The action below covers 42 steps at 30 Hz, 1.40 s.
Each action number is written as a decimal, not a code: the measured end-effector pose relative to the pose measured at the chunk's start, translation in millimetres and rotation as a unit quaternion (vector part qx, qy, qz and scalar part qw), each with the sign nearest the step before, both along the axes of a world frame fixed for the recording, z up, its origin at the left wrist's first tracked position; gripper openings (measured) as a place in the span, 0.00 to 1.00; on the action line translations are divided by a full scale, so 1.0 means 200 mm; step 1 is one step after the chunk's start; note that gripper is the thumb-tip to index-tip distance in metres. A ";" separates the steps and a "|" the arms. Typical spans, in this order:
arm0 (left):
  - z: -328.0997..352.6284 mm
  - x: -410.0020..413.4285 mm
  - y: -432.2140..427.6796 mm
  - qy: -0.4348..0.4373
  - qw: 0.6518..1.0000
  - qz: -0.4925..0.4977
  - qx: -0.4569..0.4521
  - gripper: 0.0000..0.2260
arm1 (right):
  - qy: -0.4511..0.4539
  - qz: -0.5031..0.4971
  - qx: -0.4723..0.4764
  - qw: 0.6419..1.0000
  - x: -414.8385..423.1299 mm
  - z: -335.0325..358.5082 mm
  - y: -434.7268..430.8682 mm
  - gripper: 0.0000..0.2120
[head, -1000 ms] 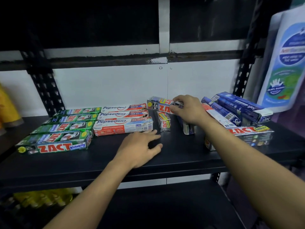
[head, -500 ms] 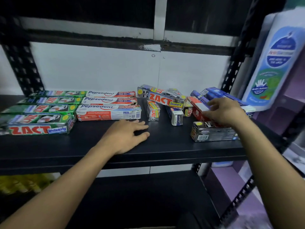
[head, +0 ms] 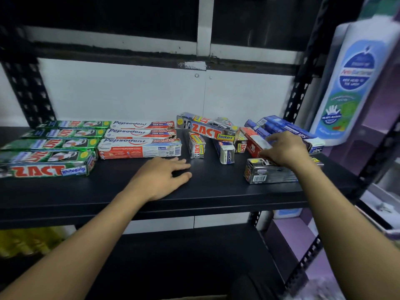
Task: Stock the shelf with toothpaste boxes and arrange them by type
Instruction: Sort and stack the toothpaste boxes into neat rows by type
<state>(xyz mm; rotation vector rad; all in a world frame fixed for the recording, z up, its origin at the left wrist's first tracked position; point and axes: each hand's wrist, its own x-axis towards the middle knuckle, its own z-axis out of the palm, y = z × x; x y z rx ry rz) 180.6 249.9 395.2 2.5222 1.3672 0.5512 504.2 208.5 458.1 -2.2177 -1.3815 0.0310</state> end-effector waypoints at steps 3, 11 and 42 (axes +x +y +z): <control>0.00 0.00 0.00 -0.001 1.000 0.003 0.000 0.21 | 0.047 -0.002 0.073 0.996 0.01 -0.02 -0.01 0.11; 0.01 0.00 -0.01 -0.002 1.000 0.004 0.001 0.20 | 0.065 0.020 0.273 0.959 -0.02 0.05 -0.09 0.12; 0.06 -0.40 -0.35 -0.236 0.958 0.123 0.109 0.24 | 0.003 0.451 0.338 0.826 -0.72 -0.27 -0.15 0.07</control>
